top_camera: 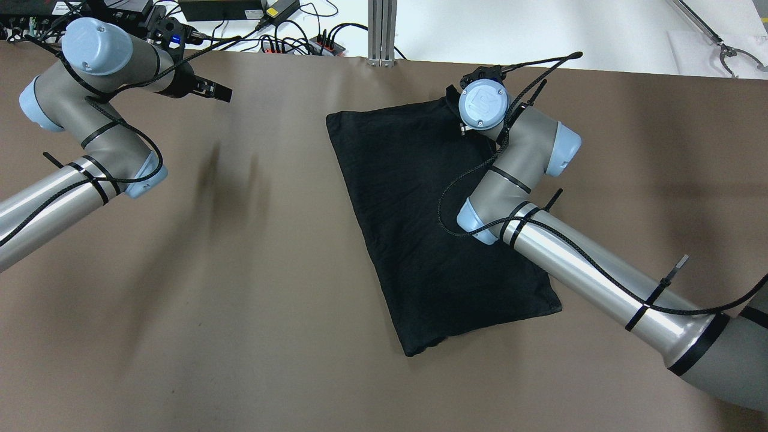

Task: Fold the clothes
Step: 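Release the collar corner and raise the right gripper away from the shirt, then move the left gripper to the shirt's side edge and grasp it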

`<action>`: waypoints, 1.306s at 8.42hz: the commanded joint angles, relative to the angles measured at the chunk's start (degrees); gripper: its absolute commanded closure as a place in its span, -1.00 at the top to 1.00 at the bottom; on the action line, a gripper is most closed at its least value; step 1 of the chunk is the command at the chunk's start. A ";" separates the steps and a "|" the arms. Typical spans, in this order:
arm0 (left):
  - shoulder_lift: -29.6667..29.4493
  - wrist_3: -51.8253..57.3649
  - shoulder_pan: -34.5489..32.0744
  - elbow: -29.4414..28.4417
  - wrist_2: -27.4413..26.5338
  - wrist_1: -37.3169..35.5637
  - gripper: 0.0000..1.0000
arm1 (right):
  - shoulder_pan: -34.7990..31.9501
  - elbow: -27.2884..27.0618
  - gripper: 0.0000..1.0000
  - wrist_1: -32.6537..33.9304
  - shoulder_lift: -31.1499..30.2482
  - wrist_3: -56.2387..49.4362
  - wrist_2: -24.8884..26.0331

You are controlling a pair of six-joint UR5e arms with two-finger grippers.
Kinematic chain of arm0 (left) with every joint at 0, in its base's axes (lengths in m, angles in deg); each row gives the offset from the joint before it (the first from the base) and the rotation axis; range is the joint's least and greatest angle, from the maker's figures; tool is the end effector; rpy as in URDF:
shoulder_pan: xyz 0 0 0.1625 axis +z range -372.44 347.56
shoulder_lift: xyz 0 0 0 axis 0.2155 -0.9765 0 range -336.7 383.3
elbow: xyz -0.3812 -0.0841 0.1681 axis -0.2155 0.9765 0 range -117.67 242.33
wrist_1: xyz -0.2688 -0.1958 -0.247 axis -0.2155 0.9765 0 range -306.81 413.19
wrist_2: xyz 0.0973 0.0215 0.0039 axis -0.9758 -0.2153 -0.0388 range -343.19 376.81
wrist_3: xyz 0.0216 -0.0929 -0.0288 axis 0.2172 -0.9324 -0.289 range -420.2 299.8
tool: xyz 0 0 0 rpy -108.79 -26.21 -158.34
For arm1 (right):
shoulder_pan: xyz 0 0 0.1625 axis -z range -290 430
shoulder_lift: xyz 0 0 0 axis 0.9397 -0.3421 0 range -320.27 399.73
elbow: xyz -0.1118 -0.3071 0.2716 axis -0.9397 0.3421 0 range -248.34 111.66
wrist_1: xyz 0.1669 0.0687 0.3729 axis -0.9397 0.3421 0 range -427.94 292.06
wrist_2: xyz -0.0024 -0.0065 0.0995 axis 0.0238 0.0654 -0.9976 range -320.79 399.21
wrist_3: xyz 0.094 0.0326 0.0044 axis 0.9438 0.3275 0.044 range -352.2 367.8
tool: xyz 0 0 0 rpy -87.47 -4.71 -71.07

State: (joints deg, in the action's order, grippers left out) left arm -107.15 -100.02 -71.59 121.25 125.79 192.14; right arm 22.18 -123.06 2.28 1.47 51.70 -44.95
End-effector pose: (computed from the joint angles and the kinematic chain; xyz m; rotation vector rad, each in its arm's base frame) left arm 0.3213 -0.7344 0.3868 0.6469 0.8284 0.0267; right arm -0.4637 -0.7253 0.3354 0.5292 -0.3594 0.0610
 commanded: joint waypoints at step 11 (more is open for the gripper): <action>-2.77 -40.39 10.62 6.65 8.00 -0.34 0.90 | -4.30 -18.85 0.88 -6.76 -10.61 2.16 -13.04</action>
State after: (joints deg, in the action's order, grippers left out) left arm -107.30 -130.75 -65.68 127.90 134.12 192.20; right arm 17.87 -139.26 -3.46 -7.60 53.65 -56.61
